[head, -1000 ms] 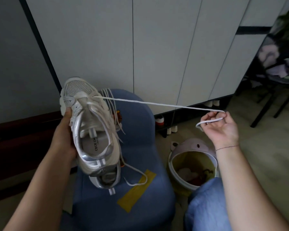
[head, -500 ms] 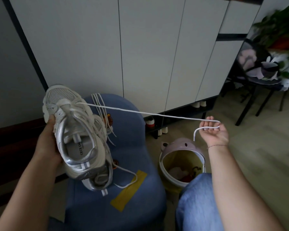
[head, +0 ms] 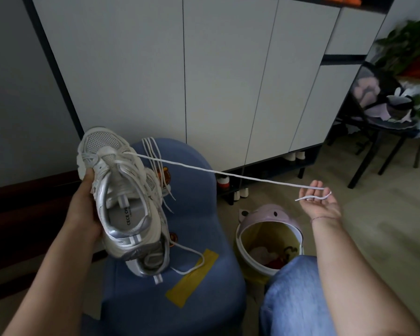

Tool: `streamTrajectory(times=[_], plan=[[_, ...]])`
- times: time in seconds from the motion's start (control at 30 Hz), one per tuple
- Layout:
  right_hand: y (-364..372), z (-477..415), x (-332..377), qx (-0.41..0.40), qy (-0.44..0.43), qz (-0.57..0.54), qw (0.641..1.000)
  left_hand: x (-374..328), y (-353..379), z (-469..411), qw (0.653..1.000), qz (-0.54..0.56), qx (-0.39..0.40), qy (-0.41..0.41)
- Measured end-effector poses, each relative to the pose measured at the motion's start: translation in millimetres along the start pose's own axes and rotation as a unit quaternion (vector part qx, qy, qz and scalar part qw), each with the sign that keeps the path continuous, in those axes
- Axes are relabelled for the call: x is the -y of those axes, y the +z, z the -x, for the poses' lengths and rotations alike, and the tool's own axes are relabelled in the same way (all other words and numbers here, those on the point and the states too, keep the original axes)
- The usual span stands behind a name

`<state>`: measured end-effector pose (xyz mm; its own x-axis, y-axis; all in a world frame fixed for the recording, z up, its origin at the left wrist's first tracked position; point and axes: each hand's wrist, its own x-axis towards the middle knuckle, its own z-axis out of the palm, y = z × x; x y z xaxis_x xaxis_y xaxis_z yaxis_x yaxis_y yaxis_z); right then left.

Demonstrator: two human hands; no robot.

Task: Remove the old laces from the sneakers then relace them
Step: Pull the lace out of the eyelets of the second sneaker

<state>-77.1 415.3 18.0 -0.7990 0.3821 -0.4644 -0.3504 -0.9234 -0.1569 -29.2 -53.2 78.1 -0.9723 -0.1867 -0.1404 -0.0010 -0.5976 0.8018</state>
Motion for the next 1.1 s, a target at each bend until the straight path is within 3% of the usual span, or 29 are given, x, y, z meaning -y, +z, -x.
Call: streamTrajectory(times=[0.2,0.27,0.33,0.4,0.5,0.6,0.67,0.77,0.87,1.1], plan=[[1,0,-6,0.023,0.04,0.045,0.998,0,-1,-2,1.0,-0.005,-0.004,0.001],[4,3,-14,0.071,0.064,0.157,0.983,1,-1,-3,1.0,-0.005,-0.005,0.002],[8,10,-28,0.156,0.092,0.301,0.936,1,-1,-2,1.0,-0.002,-0.004,0.006],[9,20,-42,0.23,0.113,0.471,0.844,0,-2,-3,1.0,-0.001,-0.001,0.009],[1,35,-62,0.258,0.133,0.728,0.622,-1,-6,-5,1.0,0.003,0.001,0.012],[-10,48,-75,0.272,0.22,0.838,0.418,-5,-11,-8,1.0,0.001,-0.002,0.019],[-14,54,-81,0.292,0.297,0.837,0.356,-8,-15,-10,1.0,0.0,-0.007,0.022],[-9,62,-81,0.326,0.352,0.795,0.372,-10,-19,-14,1.0,0.005,-0.015,0.017],[-1,66,-76,0.336,0.338,0.755,0.45,-10,-18,-12,1.0,0.008,-0.01,0.011],[8,58,-89,0.377,0.232,0.465,0.767,-1,-8,-9,0.999,0.009,0.022,-0.039]])
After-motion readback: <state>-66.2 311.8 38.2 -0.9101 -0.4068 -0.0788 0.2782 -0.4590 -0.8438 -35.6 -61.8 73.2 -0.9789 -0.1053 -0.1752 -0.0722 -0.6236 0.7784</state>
